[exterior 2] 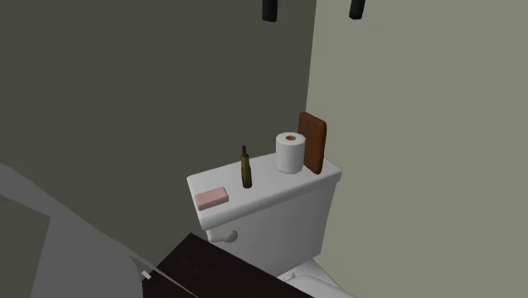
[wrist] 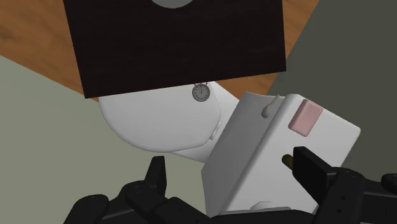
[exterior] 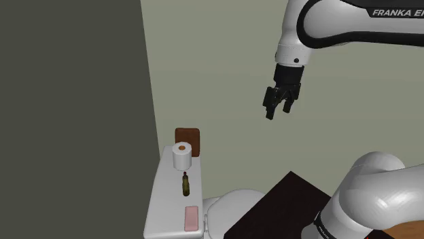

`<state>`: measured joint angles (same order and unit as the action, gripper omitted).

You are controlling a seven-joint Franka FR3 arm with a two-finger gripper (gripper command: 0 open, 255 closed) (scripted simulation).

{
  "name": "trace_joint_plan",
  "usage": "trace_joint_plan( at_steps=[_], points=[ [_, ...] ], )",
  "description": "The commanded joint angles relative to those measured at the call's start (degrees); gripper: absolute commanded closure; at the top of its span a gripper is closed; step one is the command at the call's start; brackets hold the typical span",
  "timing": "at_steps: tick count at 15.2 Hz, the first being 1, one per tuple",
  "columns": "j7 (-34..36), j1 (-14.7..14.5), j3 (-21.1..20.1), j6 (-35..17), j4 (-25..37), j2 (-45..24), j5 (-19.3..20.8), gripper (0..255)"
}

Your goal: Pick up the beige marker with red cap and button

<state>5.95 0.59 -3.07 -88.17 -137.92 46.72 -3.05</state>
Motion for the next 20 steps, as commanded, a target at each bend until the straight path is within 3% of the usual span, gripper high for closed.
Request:
trace_joint_plan(
  at_steps=[1, 12, 20],
  points=[
    [0.0, 0.0, 0.0, 0.0, 0.0, 0.0, 0.0, 0],
    [14.74, -1.08, -12.6, -17.72, -2.61, -14.83, -4.31, 0],
    [27.23, 0.05, -21.03, -29.22, 2.08, -31.73, -1.23, 0]
  ],
)
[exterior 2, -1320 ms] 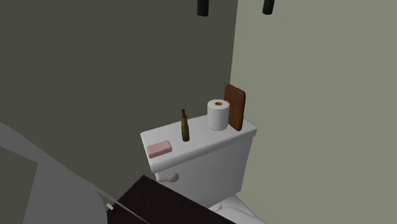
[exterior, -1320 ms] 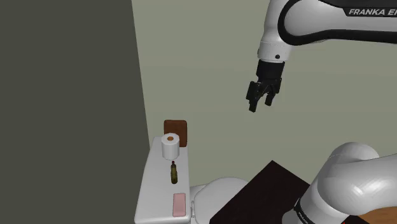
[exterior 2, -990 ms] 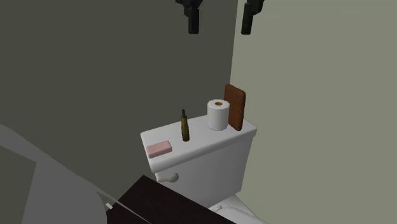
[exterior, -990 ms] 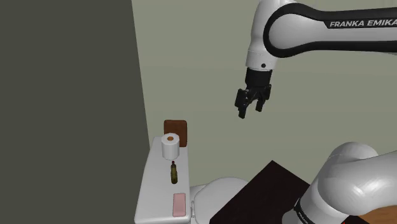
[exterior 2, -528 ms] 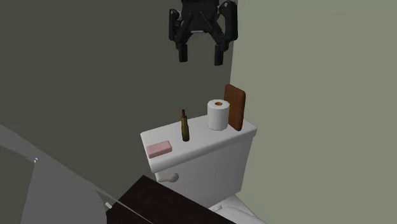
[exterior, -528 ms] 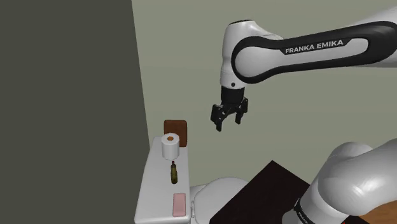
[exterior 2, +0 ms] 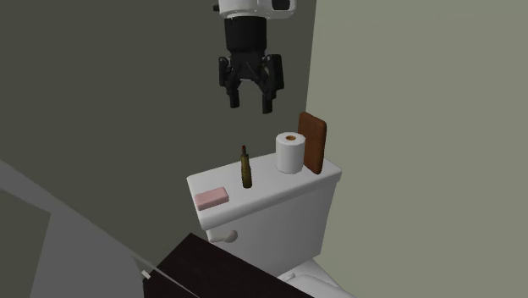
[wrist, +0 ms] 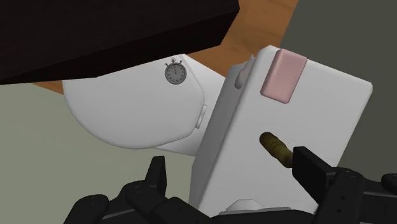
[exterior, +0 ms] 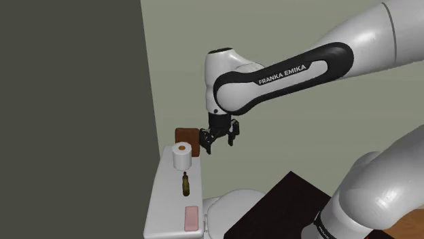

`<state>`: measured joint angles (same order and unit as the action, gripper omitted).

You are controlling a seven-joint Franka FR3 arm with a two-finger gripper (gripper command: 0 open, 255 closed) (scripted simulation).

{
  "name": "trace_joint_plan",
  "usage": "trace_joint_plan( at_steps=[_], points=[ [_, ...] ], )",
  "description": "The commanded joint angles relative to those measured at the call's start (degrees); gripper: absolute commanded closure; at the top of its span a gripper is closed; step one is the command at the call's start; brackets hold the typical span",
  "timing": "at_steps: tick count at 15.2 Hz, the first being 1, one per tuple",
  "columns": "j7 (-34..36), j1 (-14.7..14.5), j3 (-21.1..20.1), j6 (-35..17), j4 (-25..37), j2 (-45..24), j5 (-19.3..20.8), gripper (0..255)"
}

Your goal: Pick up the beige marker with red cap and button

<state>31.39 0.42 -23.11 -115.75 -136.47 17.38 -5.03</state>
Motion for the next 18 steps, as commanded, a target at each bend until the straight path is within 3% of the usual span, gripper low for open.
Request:
trace_joint_plan(
  at_steps=[1, 7, 13, 18],
  points=[
    [3.59, 0.41, -1.9, -2.83, 1.6, -4.78, 1.74, 0],
    [15.54, 0.32, -5.38, -7.97, 9.21, -20.16, 10.45, 0],
    [26.48, -3.65, -4.11, -9.26, 19.94, -35.8, 20.19, 0],
    [27.7, -4.39, -3.23, -11.63, 19.67, -38.23, 21.75, 0]
  ],
)
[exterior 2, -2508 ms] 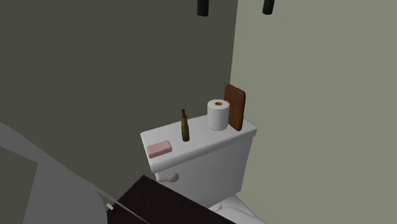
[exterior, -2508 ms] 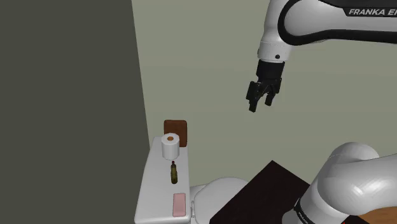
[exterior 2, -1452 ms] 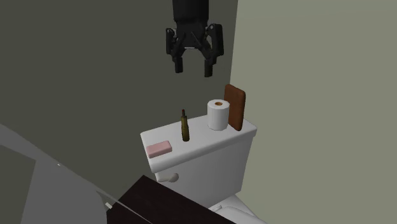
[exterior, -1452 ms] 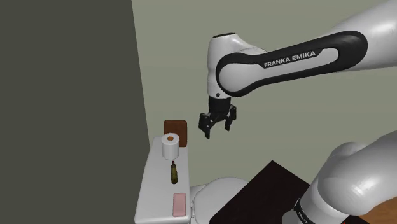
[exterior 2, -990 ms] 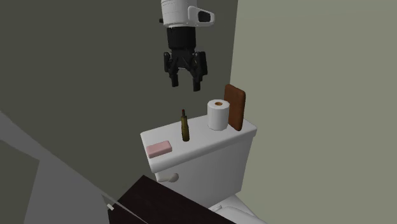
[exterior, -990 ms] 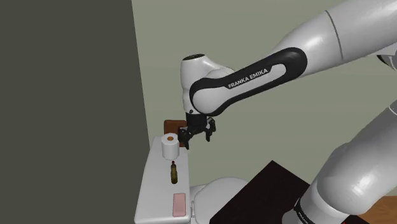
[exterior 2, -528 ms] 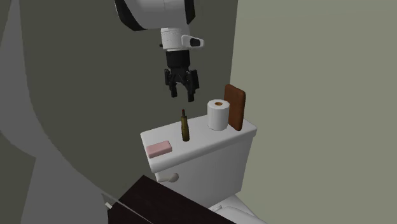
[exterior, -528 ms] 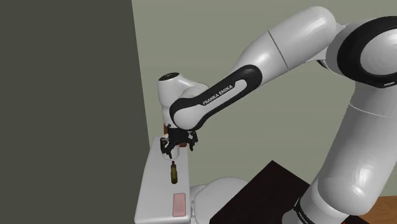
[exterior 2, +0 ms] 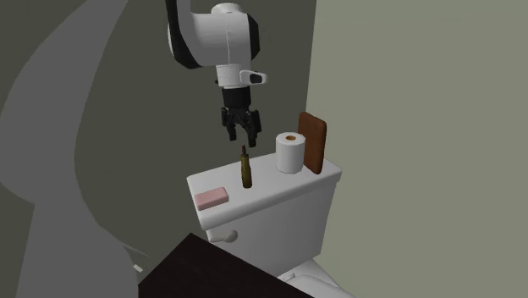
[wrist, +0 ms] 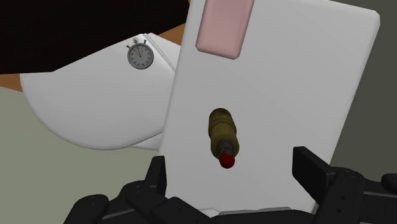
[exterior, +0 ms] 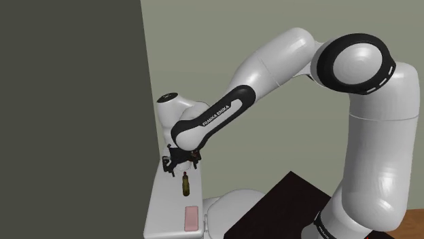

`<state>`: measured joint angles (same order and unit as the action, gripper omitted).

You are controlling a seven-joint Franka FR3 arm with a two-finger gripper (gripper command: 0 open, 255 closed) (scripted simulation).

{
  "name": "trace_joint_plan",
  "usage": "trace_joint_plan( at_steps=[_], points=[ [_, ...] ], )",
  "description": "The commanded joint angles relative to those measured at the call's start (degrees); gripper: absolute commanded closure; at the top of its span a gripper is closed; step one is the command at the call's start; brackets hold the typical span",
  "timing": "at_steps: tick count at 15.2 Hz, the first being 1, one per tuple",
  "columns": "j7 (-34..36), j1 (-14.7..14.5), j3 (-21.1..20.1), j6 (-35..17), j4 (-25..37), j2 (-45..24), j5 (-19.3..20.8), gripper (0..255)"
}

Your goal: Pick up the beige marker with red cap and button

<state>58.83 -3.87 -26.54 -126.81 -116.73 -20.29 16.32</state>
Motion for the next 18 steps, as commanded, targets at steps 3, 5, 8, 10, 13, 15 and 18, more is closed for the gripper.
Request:
trace_joint_plan(
  at_steps=[3, 5, 8, 10, 13, 15, 18],
  points=[
    [1.24, -0.59, 0.87, -2.61, -0.37, -2.56, 1.74, 0],
    [1.23, -0.59, 0.88, -2.61, -0.38, -2.56, 1.73, 0],
    [1.21, -0.56, 0.88, -2.66, -0.49, -2.48, 1.72, 255],
    [1.21, -0.55, 0.87, -2.66, -0.49, -2.48, 1.71, 255],
    [1.21, -0.56, 0.88, -2.64, -0.45, -2.5, 1.72, 255],
    [1.23, -0.59, 0.88, -2.61, -0.37, -2.56, 1.74, 255],
    [0.42, -0.17, 0.29, -0.9, -0.13, -0.88, 0.61, 255]
  ],
)
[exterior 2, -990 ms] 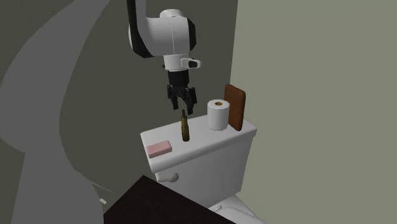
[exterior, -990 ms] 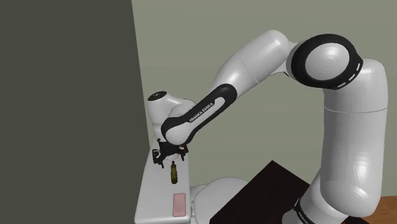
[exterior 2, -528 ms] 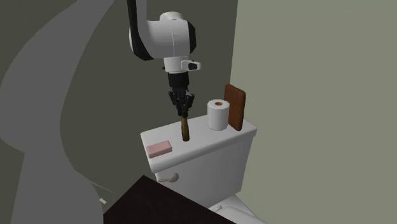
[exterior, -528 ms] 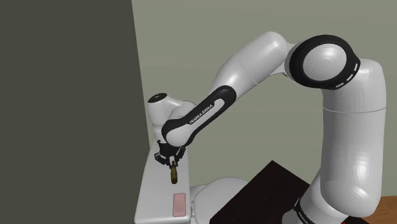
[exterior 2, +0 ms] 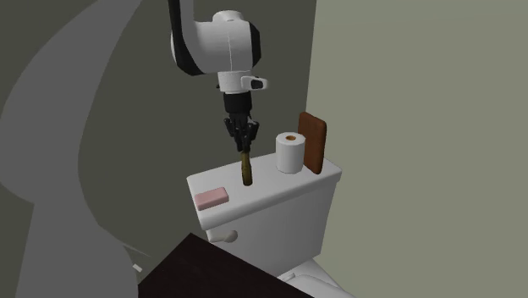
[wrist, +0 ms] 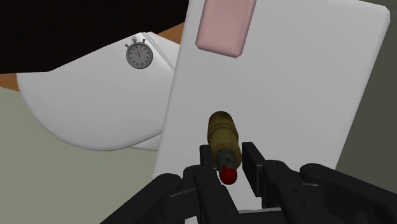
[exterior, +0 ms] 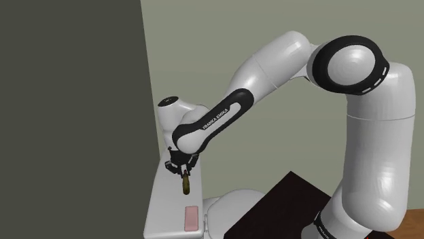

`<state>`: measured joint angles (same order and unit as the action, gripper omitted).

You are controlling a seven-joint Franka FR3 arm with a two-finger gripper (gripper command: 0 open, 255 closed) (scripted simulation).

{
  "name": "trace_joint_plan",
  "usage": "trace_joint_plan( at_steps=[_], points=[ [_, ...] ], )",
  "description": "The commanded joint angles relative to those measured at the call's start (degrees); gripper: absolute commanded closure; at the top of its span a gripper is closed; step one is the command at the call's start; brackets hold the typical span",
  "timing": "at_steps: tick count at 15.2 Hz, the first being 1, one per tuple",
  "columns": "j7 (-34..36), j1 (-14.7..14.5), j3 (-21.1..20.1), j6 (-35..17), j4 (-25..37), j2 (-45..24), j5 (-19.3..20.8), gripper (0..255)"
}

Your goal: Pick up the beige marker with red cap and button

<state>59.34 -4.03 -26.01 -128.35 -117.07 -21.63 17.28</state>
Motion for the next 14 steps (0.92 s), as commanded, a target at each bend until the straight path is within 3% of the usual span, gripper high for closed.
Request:
trace_joint_plan(
  at_steps=[1, 14],
  points=[
    [-0.37, 0.13, -0.41, 1.22, 0.32, 1.01, -0.72, 255],
    [-3.19, 1.26, -1.95, 8.01, 2.39, 6.56, -4.5, 255]
  ],
)
